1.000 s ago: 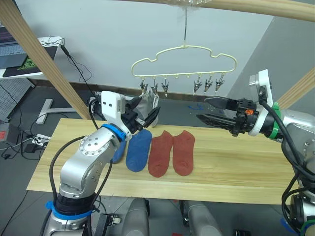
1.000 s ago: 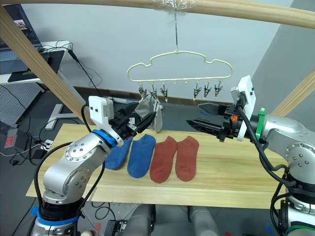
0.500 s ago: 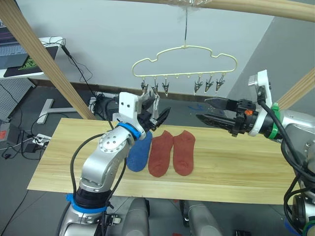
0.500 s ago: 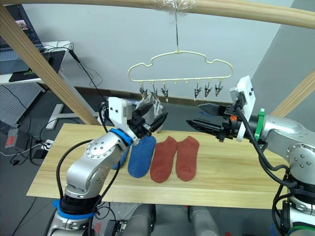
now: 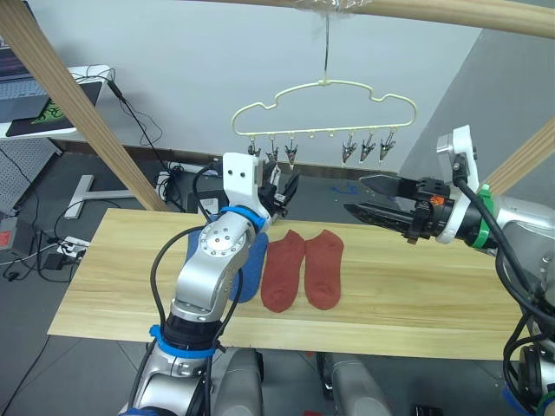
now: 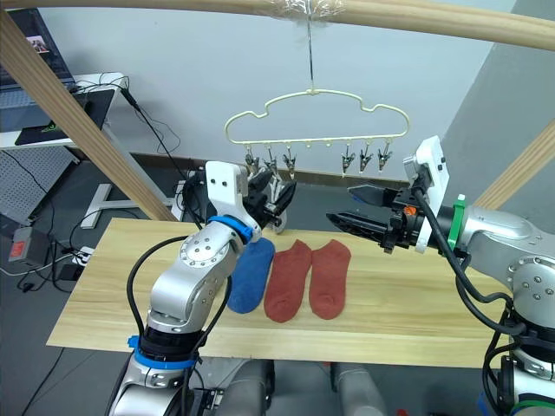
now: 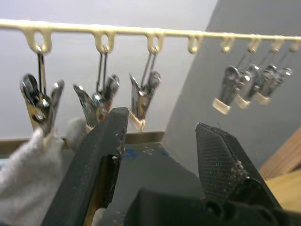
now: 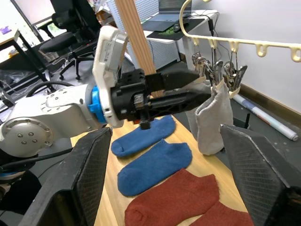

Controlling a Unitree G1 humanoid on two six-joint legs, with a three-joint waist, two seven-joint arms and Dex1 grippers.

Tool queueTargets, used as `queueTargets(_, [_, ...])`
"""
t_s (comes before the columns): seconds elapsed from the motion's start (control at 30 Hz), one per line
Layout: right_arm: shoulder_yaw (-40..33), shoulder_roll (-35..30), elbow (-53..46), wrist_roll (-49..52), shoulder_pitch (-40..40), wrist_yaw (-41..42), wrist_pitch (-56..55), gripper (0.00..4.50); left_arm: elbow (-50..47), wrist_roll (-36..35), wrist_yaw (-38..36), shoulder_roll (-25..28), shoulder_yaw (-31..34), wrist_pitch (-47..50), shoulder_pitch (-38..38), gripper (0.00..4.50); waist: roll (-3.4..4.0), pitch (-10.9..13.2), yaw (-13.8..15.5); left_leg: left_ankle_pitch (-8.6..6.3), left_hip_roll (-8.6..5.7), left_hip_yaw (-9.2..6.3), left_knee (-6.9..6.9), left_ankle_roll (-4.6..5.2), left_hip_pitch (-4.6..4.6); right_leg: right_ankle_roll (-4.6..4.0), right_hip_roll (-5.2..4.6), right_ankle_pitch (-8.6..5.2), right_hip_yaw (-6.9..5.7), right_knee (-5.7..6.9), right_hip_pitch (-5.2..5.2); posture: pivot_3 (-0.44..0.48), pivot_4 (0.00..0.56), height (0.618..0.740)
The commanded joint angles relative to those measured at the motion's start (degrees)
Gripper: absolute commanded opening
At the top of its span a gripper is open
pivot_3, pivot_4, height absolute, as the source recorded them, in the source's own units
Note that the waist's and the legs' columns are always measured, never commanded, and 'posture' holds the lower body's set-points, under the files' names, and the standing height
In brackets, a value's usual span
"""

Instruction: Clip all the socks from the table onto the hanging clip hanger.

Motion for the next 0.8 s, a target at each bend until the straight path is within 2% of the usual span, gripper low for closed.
queueTargets(0.03, [-0.97, -0.92, -2.45, 2.97, 0.36, -1.62, 0.05, 3.80, 0.93, 2.83, 2.63, -1.86, -0.80, 1.36, -2.68, 2.56, 0.00, 0.01, 0.00, 0.00, 0.00, 0.00, 0.00, 0.00, 0.00, 0.00, 0.00, 0.00, 0.00, 0.00, 0.00, -0.052, 0.296, 0.740])
queueTargets(0.8, [-0.49, -2.82, -4.22, 11.09, 2.64, -9.26, -1.33, 3.80, 9.60, 4.55, 4.94, -7.70, 2.72, -0.48, -9.00, 2.56, 0.00, 0.16, -0.28, 0.00, 0.00, 0.01, -0.03, 0.01, 0.00, 0.27, 0.02, -0.16, 0.04, -0.07, 0.01, -0.089, 0.316, 0.740])
